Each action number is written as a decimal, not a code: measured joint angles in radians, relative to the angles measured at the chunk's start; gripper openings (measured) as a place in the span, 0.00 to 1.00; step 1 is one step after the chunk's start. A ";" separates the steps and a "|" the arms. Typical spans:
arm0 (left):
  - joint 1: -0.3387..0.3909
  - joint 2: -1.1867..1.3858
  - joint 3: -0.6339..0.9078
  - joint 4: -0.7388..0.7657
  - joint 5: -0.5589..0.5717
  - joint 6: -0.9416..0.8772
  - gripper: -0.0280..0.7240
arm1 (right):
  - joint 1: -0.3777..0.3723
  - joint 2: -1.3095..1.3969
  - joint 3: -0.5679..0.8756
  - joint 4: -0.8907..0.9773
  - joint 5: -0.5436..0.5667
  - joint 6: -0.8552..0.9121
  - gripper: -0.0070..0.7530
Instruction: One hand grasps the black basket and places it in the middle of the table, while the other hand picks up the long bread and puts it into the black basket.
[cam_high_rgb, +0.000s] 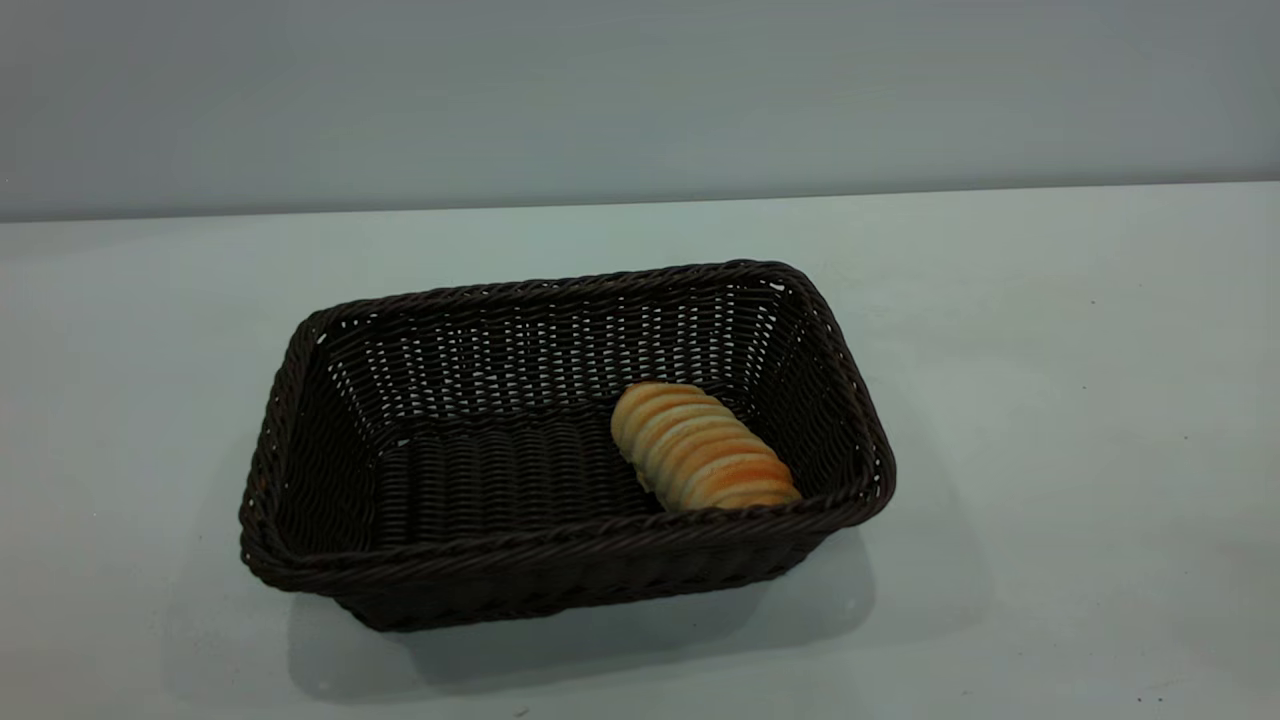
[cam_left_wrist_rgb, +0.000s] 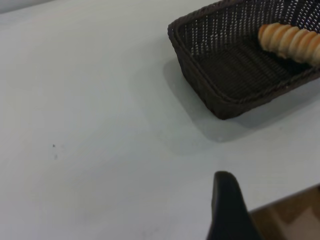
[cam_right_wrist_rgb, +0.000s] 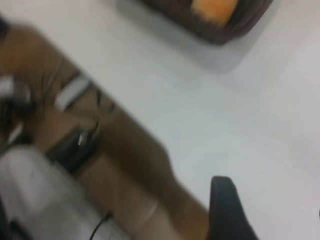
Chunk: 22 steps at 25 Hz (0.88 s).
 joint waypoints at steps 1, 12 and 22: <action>0.000 0.000 0.010 0.000 -0.011 0.004 0.71 | 0.000 -0.056 0.000 -0.017 0.016 0.009 0.55; 0.000 0.000 0.058 0.006 0.000 0.051 0.71 | 0.003 -0.159 0.070 -0.024 -0.065 0.036 0.48; 0.000 0.000 0.060 0.010 0.005 0.052 0.71 | 0.003 -0.161 0.117 0.034 -0.033 -0.084 0.48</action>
